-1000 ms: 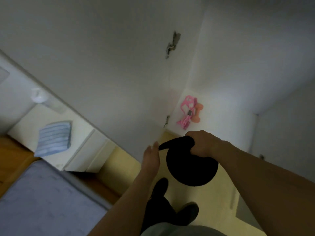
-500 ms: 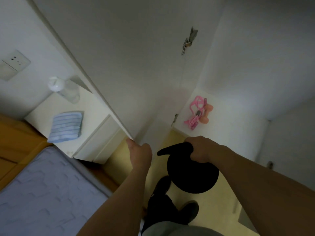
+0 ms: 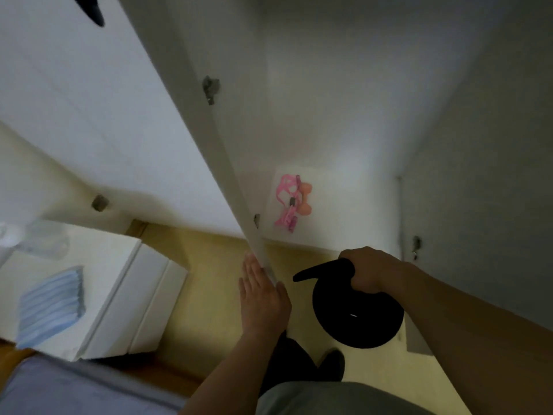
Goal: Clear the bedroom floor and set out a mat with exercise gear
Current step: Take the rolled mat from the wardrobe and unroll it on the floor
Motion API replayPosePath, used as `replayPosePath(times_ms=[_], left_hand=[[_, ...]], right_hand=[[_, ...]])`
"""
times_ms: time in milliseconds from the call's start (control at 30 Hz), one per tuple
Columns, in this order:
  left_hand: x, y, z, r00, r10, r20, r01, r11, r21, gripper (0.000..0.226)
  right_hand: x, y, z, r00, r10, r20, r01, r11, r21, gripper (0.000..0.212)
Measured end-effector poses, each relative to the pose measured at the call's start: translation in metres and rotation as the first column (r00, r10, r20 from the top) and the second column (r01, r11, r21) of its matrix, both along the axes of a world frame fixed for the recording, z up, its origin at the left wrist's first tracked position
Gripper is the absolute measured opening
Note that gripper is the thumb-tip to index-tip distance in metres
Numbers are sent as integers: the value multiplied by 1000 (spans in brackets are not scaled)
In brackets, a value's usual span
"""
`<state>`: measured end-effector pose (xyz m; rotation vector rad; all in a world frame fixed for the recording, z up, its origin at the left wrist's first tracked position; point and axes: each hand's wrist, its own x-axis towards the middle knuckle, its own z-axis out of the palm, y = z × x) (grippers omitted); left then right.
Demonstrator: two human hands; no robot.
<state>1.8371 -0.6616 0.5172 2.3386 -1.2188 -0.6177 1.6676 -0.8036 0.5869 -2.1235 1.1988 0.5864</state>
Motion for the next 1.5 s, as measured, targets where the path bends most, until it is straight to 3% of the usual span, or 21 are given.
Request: replayPosePath(times_ms=[167,233,333,500,667,733,933,1100,1300,1500], left_hand=[[-45,-62,15,944,-263,199,275,961,-36,80],[-60,-88,21,882,-346,321,374,927,-27,84],[-81,-132,39,742,-500,446,542,839,39,86],[-63,-186,58,491,-608,623,632,741,225,82],[-5,-220,56,114,-657,746,800,506,323,78],[5,-240,64,18,-676,737,819,433,377,77],[14,-300,67,-82,-679,730,803,388,451,75],[18,-329,63,-69,-677,733,809,391,438,79],[32,-343,55,-68,-655,753,894,295,337,86],[-12,-327,54,-245,-659,712,917,81,391,82]], right_hand=[[-61,-4,7,989,-148,-6,148,988,-40,29],[-77,-7,11,979,-201,-2,201,978,-49,28],[-100,-10,19,964,-268,-6,267,962,-57,28],[-118,-23,26,932,-361,22,362,931,-44,32],[-108,-43,22,914,-405,36,406,913,-30,35],[-101,-51,21,913,-408,24,408,913,-25,35],[-67,-84,18,900,-435,-21,435,900,11,34],[-41,-104,12,881,-472,-35,473,880,39,26],[-25,-103,7,836,-547,-47,548,835,43,25],[-41,-68,15,730,-684,-12,682,727,83,41]])
